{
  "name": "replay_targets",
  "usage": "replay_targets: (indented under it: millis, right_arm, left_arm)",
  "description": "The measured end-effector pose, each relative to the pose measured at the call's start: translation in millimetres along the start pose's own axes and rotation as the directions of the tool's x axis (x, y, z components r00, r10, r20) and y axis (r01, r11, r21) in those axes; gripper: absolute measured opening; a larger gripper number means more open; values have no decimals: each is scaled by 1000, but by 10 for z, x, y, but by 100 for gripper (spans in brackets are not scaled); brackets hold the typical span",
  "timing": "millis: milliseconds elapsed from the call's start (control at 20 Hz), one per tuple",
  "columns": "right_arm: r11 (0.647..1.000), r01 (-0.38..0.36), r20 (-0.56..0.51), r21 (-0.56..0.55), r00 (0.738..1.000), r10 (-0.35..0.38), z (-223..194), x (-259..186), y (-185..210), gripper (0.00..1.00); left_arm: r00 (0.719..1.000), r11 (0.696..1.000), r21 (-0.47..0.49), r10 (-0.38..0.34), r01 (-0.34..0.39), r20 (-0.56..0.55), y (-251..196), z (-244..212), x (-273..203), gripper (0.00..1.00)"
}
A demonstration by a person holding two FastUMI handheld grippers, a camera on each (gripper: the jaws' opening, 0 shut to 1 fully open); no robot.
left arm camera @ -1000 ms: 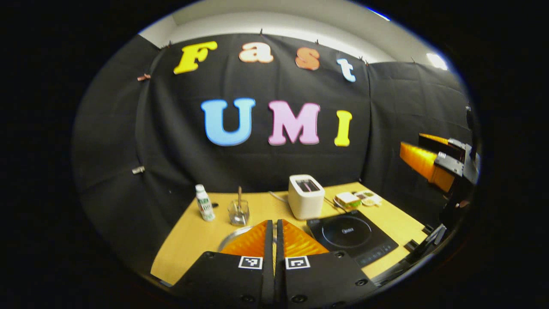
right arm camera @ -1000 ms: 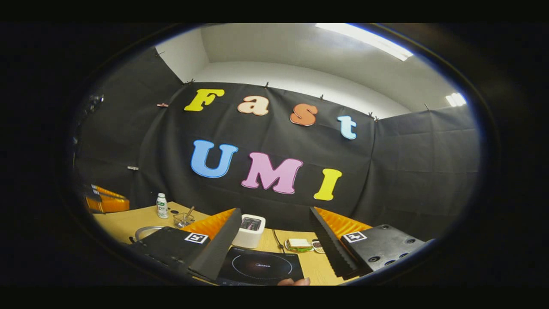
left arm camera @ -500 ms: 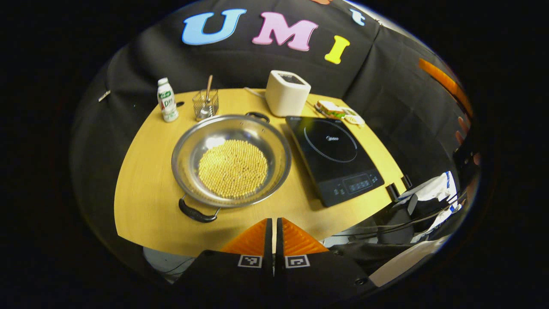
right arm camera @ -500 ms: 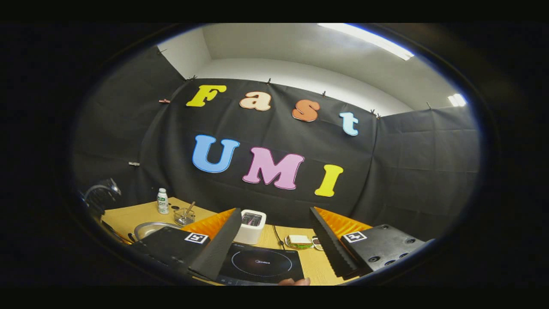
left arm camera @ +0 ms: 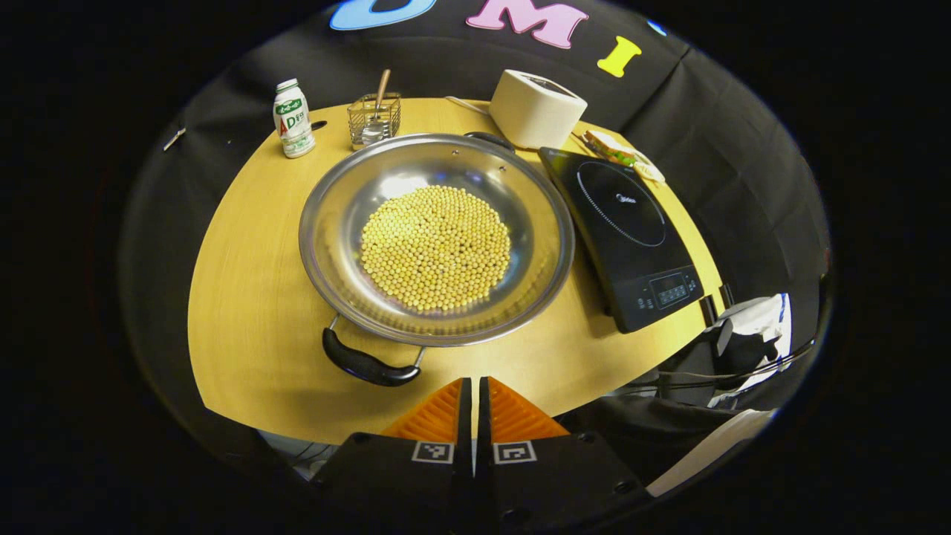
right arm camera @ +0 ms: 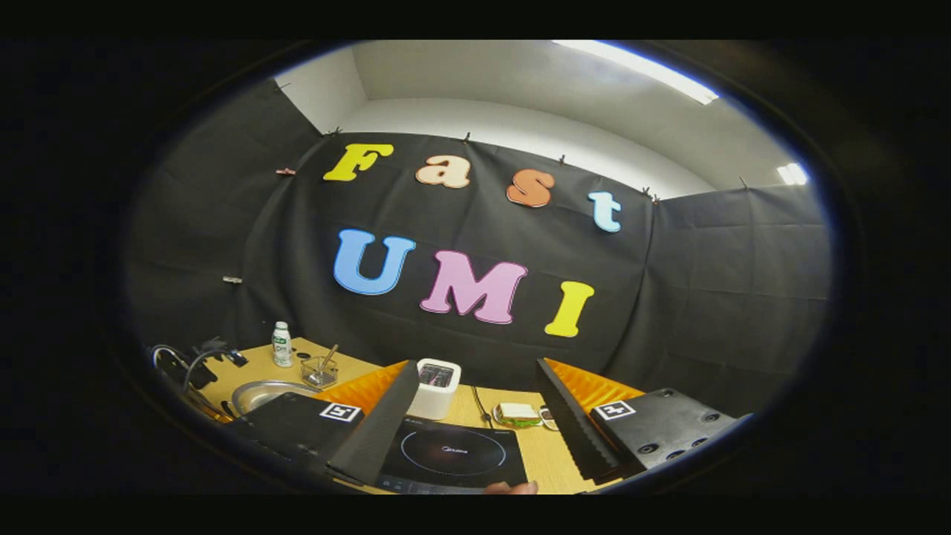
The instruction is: First push the handle of the pot to place it horizontally, then grasp the pot with both hands and set it on the induction cooktop.
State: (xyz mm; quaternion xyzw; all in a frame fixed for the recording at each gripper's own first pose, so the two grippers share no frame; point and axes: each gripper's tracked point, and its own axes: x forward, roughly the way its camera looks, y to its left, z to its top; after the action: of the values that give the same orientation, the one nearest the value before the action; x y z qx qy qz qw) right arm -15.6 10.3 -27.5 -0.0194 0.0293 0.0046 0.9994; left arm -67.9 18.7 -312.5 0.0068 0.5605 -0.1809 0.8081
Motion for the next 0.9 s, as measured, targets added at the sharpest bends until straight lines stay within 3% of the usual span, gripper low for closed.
replay_targets:
  millis: [350,550,900]
  right_arm:
    - [1000,1,-10,-9,1000,-1,-31,9,26,98]
    - [1000,0,-15,-14,1000,0,-43,28,50,98]
    - [1000,0,-27,-25,1000,-1,-89,76,100,97]
  left_arm:
    - [999,1000,10,12,-12,-44,159,75,217,5]
    - [998,1000,-4,-19,19,-52,187,43,285,5]
    - [997,997,75,40,-35,-64,707,78,237,5]
